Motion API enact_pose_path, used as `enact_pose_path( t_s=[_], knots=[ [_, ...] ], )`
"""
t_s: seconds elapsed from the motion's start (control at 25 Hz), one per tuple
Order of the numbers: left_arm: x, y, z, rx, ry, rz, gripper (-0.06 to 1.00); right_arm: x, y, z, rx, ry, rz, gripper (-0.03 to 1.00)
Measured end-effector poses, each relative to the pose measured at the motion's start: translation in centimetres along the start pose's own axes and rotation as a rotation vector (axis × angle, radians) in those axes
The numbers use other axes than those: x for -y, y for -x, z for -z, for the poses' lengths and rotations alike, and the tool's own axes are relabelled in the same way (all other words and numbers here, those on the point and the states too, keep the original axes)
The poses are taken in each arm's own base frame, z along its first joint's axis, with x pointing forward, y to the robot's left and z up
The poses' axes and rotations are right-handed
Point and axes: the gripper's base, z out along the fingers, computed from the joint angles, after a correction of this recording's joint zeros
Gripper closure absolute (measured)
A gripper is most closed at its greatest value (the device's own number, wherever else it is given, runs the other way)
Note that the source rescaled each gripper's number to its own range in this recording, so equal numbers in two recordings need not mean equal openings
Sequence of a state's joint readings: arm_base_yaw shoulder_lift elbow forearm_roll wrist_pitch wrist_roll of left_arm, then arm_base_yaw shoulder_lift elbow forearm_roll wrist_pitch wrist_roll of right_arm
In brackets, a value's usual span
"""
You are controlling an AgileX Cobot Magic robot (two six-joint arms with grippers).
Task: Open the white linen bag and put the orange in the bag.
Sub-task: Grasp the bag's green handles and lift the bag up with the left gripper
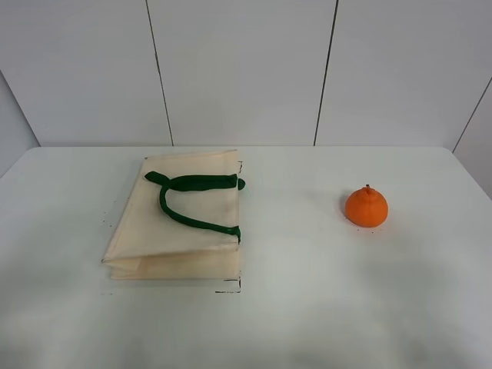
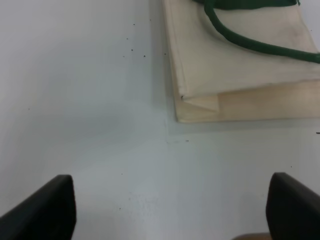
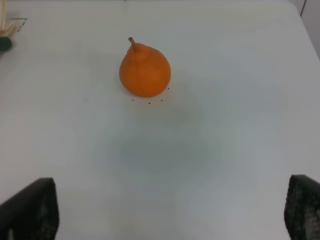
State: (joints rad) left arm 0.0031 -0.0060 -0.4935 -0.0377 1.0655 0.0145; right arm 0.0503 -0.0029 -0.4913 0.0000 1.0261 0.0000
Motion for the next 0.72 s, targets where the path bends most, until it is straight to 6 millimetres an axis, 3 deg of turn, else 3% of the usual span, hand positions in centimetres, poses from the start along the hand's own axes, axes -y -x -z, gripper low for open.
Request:
enact_pose_path(
  t_s=[0.4,0.6,0.72],
  knots=[
    [0.0,0.4,0.2,-0.006,0.0,0.0,-0.06,0.0,0.0,0.0,0.0,0.0,0.0,-0.03],
    [0.0,5.0,-0.4,-0.129,0.0,0.004,-0.06,0.0,0.0,0.0,0.0,0.0,0.0,-0.03],
    [-0.1,9.1,-2.9,-0.267,0.0,0.009,-0.06,0.0,0.0,0.0,0.0,0.0,0.0,-0.03]
  ],
)
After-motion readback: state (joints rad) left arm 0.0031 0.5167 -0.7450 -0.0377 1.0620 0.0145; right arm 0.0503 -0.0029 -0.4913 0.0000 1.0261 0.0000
